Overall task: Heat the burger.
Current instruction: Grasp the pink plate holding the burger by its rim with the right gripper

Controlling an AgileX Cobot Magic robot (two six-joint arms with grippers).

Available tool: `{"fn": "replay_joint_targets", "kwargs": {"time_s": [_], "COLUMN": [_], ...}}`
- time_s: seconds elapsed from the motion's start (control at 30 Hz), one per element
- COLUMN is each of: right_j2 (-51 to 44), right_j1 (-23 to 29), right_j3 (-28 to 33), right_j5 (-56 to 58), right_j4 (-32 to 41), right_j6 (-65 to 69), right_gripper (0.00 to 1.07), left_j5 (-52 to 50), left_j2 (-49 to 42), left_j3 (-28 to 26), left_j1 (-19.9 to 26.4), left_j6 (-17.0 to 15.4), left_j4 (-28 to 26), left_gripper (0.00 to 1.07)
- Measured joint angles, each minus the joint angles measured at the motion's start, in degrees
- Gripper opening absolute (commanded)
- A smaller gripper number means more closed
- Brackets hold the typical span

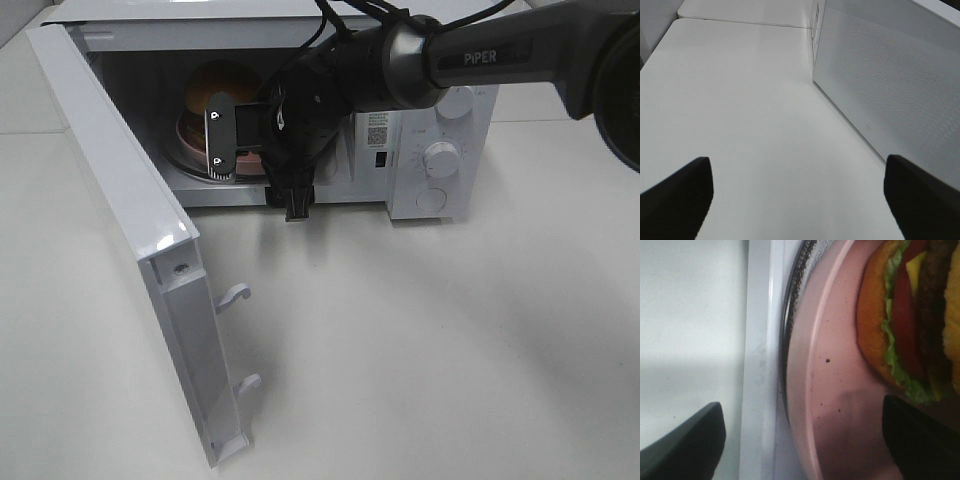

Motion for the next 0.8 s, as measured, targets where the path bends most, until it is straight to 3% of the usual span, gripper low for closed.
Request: {"fn": "replay_joint_targets", "kwargs": {"time_s": [0.23, 0.33, 0.37, 0.4, 0.47, 0.5, 0.53, 0.6, 0.63, 0.67, 0.7, 0.8], "right_j2": [0.29, 0.29, 0.29, 0.29, 0.29, 0.29, 0.29, 0.29, 0.29, 0.29, 0.29, 0.23], "right_j1": [-0.86, -1.03, -1.03, -1.03, -1.03, -1.03, -1.03, -1.03, -1.03, -1.03, -1.03, -0.86], "right_j3": [-0.17, -0.17, -0.17, -0.17, -0.17, -0.17, -0.17, -0.17, -0.17, -0.17, -0.29, -0.46], "right_j5": [0.0, 0.0, 0.0, 0.0, 0.0, 0.0, 0.06, 0.06, 0.0, 0.0, 0.06, 0.11], "right_j4": [3.55, 5.44, 5.96, 5.96, 6.7, 6.7, 7.39, 7.96, 8.31, 8.31, 8.71, 9.45], "right_j6": [-1.09, -1.32, -1.38, -1.38, -1.38, -1.38, -1.38, -1.38, -1.43, -1.43, -1.72, -2.18], "right_gripper": [0.71, 0.62, 0.54, 0.54, 0.39, 0.39, 0.26, 0.2, 0.1, 0.1, 0.01, 0.0], "left_j5": [0.0, 0.0, 0.0, 0.0, 0.0, 0.0, 0.0, 0.0, 0.0, 0.0, 0.0, 0.0], "left_j2": [0.0, 0.0, 0.0, 0.0, 0.0, 0.0, 0.0, 0.0, 0.0, 0.0, 0.0, 0.0], "left_j3": [0.0, 0.0, 0.0, 0.0, 0.0, 0.0, 0.0, 0.0, 0.0, 0.0, 0.0, 0.0], "left_j1": [0.0, 0.0, 0.0, 0.0, 0.0, 0.0, 0.0, 0.0, 0.0, 0.0, 0.0, 0.0], "left_j6": [0.0, 0.0, 0.0, 0.0, 0.0, 0.0, 0.0, 0.0, 0.0, 0.0, 0.0, 0.0], "left_j4": [0.0, 0.0, 0.0, 0.0, 0.0, 0.0, 0.0, 0.0, 0.0, 0.0, 0.0, 0.0], "left_gripper": [0.85, 0.85, 0.85, 0.85, 0.85, 0.85, 0.85, 0.85, 0.85, 0.85, 0.85, 0.85]}}
